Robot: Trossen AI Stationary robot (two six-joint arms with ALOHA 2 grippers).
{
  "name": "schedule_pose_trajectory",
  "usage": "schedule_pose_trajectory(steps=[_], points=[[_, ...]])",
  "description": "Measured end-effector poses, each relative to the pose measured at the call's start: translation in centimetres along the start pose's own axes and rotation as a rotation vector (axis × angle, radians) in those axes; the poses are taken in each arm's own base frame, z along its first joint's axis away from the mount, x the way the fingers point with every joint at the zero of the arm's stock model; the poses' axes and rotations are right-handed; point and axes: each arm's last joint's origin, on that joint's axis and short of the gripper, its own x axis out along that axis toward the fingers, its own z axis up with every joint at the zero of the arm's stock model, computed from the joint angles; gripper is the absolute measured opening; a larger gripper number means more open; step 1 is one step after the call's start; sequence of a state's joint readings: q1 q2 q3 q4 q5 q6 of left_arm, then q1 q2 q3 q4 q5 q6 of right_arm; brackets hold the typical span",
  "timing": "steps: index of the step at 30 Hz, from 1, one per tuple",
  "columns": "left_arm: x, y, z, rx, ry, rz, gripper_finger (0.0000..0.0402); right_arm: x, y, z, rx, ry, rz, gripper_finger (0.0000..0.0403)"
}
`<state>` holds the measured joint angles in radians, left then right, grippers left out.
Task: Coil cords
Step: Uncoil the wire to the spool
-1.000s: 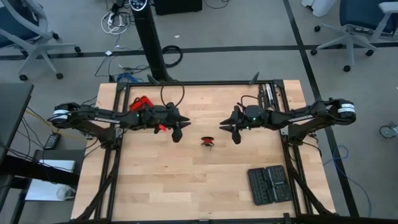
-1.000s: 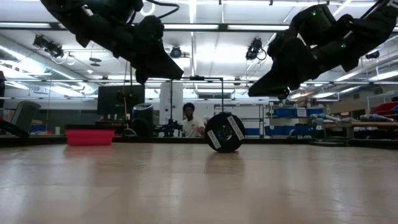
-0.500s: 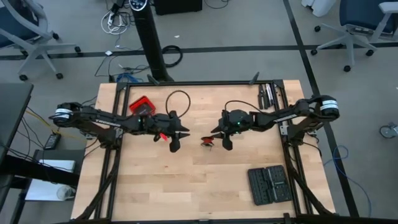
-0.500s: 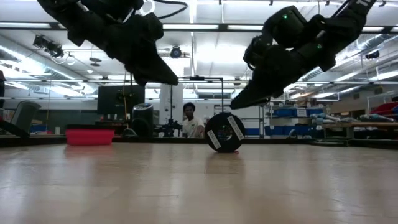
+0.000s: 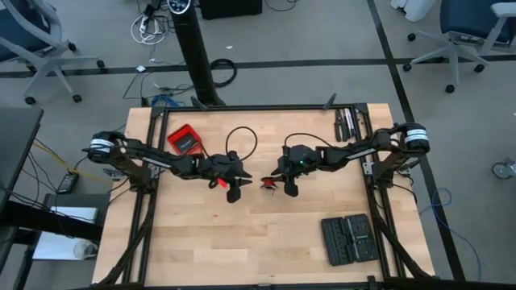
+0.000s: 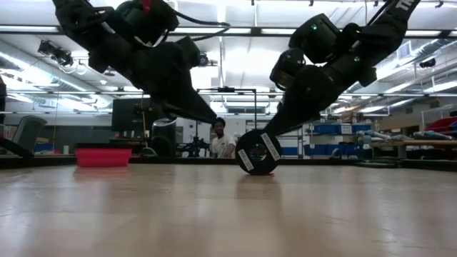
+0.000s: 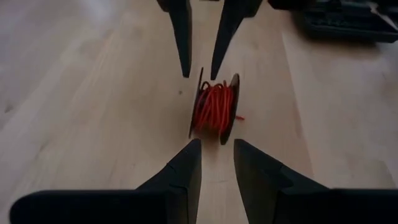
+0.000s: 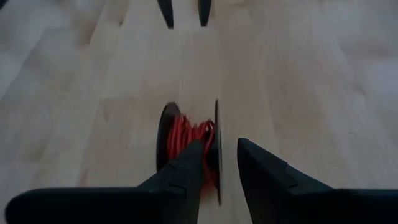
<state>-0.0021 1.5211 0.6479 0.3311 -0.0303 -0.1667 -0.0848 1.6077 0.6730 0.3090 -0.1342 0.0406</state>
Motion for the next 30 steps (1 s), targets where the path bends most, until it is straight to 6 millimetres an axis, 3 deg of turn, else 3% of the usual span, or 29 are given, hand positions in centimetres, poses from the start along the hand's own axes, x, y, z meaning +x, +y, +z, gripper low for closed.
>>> schedule_pose_trajectory(steps=[14,18,23,30], points=[[0.0,0.02,-0.16,0.007,0.016,-0.001,0.0099,0.23,-0.09,-0.37,-0.032,0.023,-0.018,0.0094],[0.0,0.03,-0.1,0.006,0.009,0.006,0.0099,0.22,-0.13,-0.53,-0.031,0.04,-0.023,0.0069],[0.0,0.04,-0.12,0.006,0.011,0.008,0.0099,0.21,-0.17,-0.62,-0.034,0.05,-0.023,0.0009],[0.0,0.05,-0.11,0.008,0.009,0.011,0.0099,0.21,-0.2,-0.63,-0.005,0.05,-0.025,0.0003]])
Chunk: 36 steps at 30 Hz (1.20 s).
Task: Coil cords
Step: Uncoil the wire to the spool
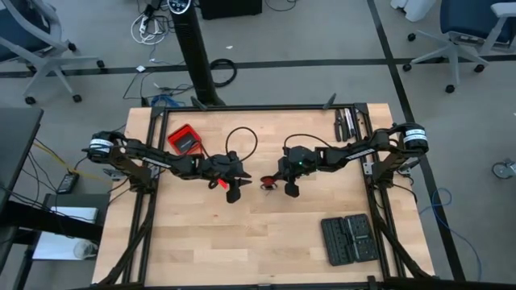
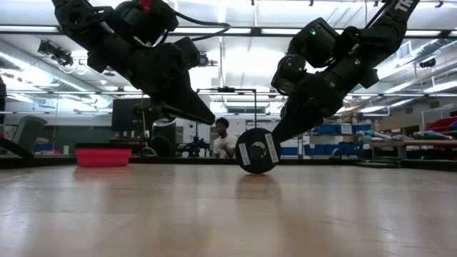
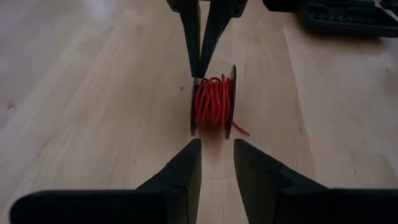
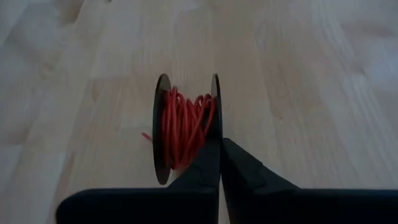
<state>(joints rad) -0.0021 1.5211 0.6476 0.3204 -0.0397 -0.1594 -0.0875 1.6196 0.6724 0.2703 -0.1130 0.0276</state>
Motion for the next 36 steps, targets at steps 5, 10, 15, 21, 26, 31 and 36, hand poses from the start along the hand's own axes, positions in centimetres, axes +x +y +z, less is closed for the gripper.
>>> schedule_pose_trajectory(steps=[5,10,15,21,26,31,36], points=[[0.0,0.0,0.0,0.002,-0.003,0.016,0.0099,-0.4,-0.1,0.1,0.033,0.004,-0.062,0.0002],[0.0,-0.1,0.0,-0.029,-0.005,0.027,0.0099,-1.8,-0.2,1.1,0.083,-0.048,-0.155,0.0001],[-0.1,-0.6,0.0,-0.012,-0.01,0.038,0.0099,-3.8,0.8,2.5,0.08,-0.134,-0.149,0.0001],[-0.2,-0.5,0.3,-0.004,-0.045,0.071,0.0099,-6.6,1.6,3.3,0.065,-0.173,-0.267,0.0],[-0.9,-1.1,1.2,0.007,-0.113,0.065,0.0099,-7.5,1.8,3.6,0.054,-0.195,-0.291,0.0],[-1.0,-1.9,1.3,0.014,-0.142,0.045,0.0099,-7.6,1.8,4.2,0.044,-0.256,-0.287,0.0],[-1.1,-2.0,1.2,0.003,-0.137,0.096,0.0099,-7.6,2.2,4.2,0.042,-0.258,-0.27,0.0]])
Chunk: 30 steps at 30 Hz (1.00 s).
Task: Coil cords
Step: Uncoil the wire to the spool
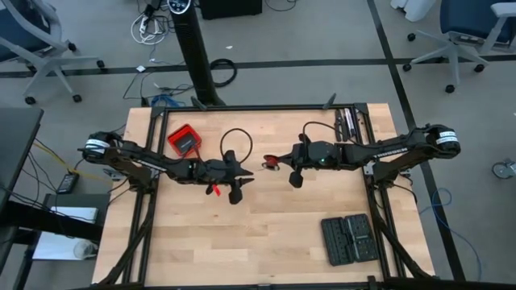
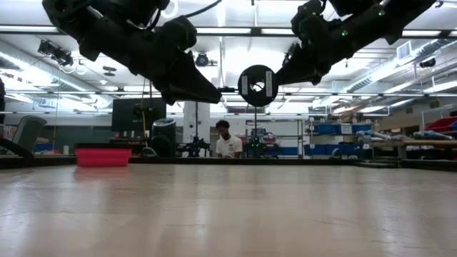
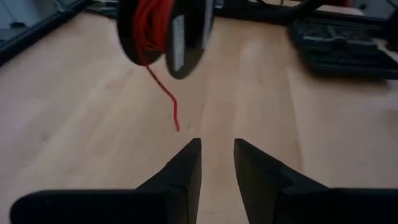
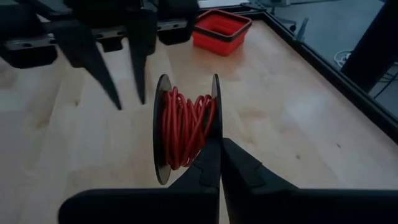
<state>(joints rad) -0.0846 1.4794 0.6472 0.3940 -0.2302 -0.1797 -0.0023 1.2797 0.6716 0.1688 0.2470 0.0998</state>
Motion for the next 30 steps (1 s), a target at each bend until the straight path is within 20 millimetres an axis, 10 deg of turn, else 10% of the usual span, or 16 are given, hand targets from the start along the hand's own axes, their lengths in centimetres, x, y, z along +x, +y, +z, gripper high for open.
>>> schedule_pose_trajectory(steps=[30], points=[[-0.1,0.57,-0.8,0.081,0.064,0.176,0.0152,0.07,0.39,0.0,-0.011,-0.017,-0.046,0.0]])
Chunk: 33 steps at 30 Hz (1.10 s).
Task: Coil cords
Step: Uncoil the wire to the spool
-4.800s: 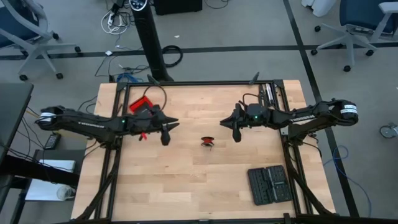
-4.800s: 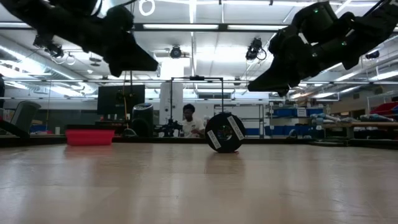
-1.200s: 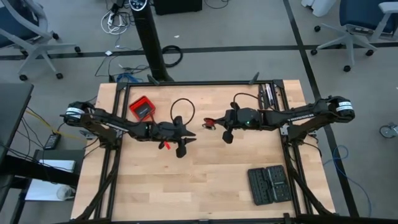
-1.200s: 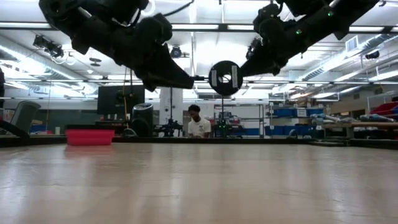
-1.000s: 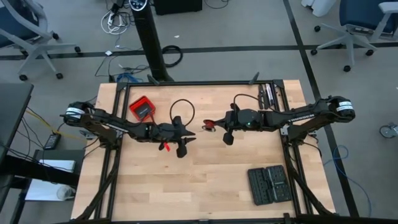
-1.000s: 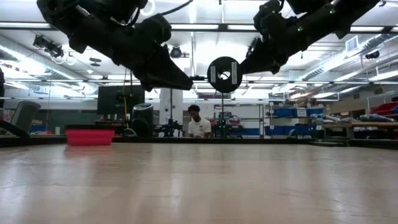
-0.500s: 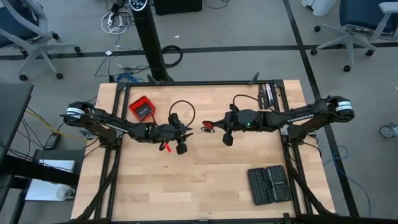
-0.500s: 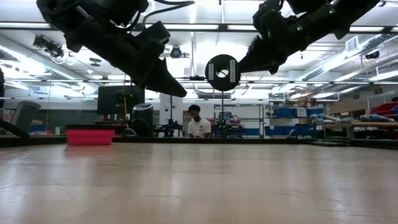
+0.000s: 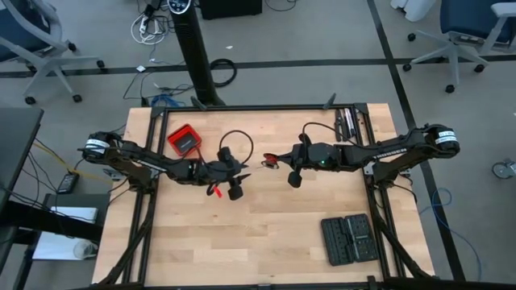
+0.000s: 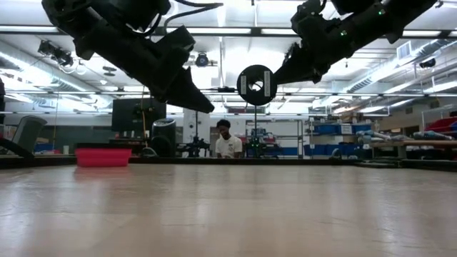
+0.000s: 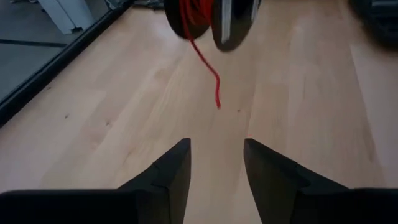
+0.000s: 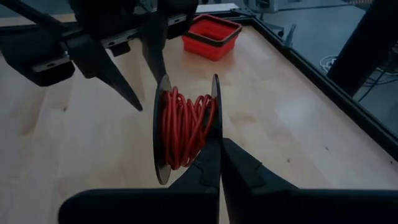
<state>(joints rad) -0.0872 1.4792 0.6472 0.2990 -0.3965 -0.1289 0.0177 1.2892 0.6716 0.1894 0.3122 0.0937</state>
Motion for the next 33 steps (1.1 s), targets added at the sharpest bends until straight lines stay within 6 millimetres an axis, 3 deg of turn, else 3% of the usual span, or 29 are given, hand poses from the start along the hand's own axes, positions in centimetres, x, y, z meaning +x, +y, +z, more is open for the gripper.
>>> schedule_pose_trajectory(steps=[10,18,26,33], points=[[0.0,0.1,0.0,-0.088,-0.007,0.038,0.0152,0.0,0.1,0.6,0.039,-0.058,0.025,0.0],[0.0,0.0,0.7,-0.007,-0.073,0.024,0.0152,0.0,0.0,0.7,0.029,-0.071,0.002,0.0],[-0.1,0.0,1.3,0.053,-0.128,0.025,0.0152,1.9,0.7,0.1,0.026,-0.107,0.02,0.0],[0.0,0.2,0.5,0.102,-0.051,0.073,0.0152,2.5,1.0,-0.2,0.026,-0.111,0.041,0.0]])
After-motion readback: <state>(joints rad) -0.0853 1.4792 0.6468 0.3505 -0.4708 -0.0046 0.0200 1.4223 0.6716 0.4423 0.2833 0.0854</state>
